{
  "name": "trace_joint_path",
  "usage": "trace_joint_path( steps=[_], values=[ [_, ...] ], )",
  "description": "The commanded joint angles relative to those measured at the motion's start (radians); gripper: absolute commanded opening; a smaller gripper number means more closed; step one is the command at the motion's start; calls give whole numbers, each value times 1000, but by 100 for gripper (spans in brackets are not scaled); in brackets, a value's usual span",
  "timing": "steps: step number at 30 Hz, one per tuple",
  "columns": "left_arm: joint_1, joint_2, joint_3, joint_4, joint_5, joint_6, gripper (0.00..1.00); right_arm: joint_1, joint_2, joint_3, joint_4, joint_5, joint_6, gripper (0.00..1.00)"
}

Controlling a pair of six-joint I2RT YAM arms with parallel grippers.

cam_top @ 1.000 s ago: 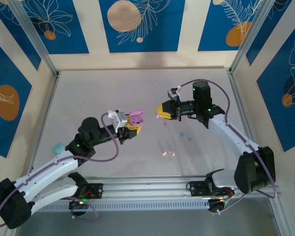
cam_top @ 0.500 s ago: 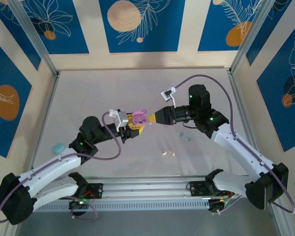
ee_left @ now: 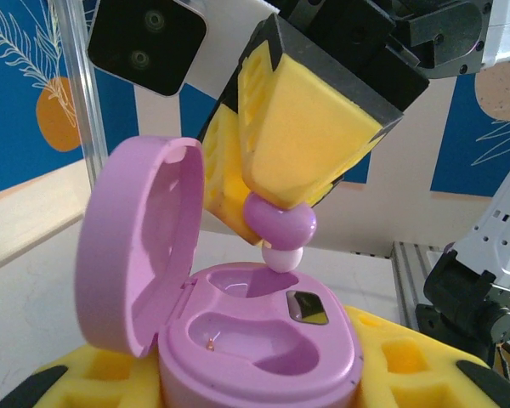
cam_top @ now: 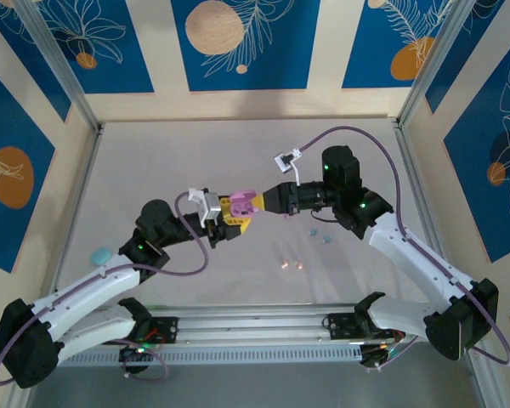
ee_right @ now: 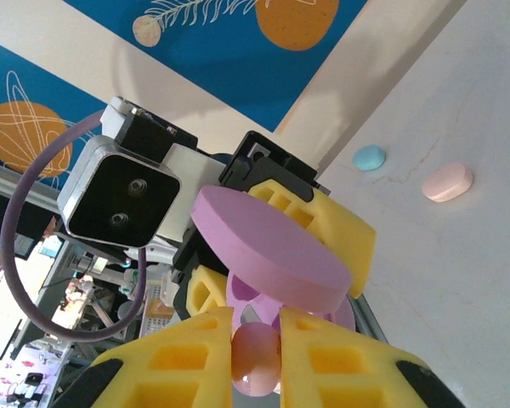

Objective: Insert wireless bluetooth earbuds into charging case

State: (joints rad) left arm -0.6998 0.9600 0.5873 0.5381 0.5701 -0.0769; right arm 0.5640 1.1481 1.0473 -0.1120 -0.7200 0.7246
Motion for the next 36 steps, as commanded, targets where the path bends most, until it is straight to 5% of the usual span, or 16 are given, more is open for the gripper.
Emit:
trace_joint_path(
  steps=[1, 36],
  values=[
    [10, 3, 40, 27, 44, -11, 31, 7, 10, 26, 19, 24, -8, 19],
    [10, 26, 29, 108, 26, -70, 31, 49, 22, 41, -54, 149, -75, 21]
  ],
)
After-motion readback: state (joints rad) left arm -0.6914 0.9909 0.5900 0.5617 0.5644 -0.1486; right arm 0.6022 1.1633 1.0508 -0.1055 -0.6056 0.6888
